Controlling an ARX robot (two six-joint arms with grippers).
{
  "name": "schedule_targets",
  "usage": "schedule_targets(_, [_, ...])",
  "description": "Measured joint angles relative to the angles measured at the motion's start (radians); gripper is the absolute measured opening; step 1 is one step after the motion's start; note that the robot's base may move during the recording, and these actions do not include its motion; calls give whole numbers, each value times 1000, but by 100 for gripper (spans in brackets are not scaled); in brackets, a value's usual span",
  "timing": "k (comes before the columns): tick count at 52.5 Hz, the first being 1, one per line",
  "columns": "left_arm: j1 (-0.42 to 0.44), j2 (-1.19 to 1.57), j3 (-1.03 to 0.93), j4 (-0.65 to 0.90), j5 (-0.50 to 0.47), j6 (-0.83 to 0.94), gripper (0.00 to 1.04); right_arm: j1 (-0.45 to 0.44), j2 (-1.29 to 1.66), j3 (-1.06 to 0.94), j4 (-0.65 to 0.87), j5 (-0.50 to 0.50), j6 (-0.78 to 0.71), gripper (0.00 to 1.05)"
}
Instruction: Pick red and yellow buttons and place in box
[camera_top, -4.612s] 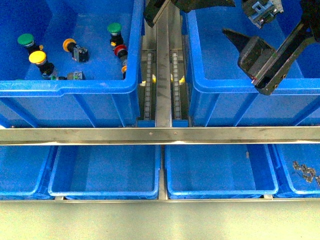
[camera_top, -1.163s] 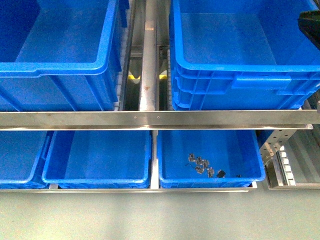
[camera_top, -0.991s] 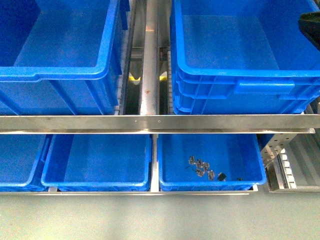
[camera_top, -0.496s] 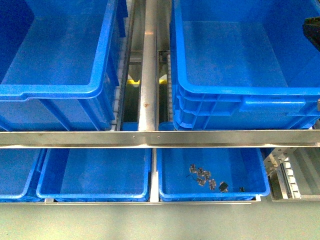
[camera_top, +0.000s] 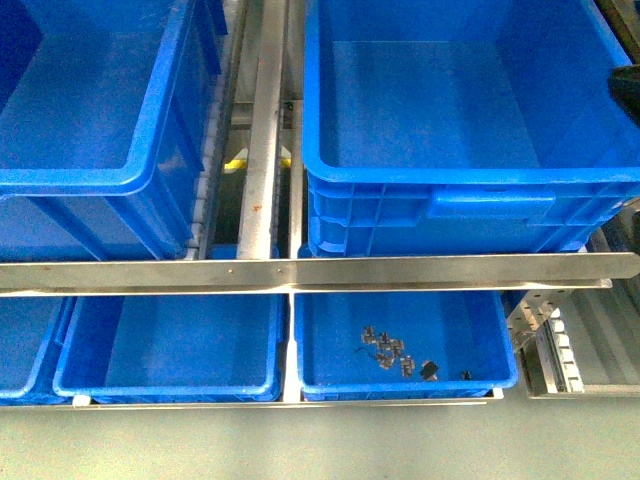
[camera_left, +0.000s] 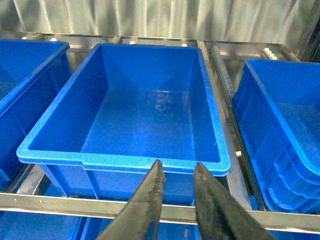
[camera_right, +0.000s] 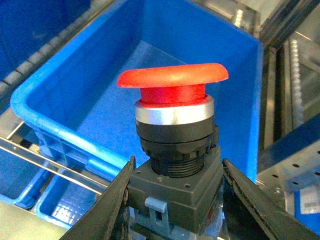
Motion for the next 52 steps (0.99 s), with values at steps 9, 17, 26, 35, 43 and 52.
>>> schedule_targets(9, [0,0,0,0,-3,0,55,-50,266,154,95,-64,21,40])
schedule_targets(17, [0,0,0,0,-3,0,78,-80,538,410,75,-60,27,40])
schedule_targets(26, [0,0,0,0,-3,2,98,-128,856,790,-88,18,90,40])
schedule_targets(35, [0,0,0,0,-3,2,97,-181,1163,1232,-286,77,154,40])
schedule_targets(43, [0,0,0,0,-3,2,97,-198,1344,1562,-467,80,178,40])
schedule_targets(52, [0,0,0,0,-3,2,97,-194,1486,1835,-636,79,200,40])
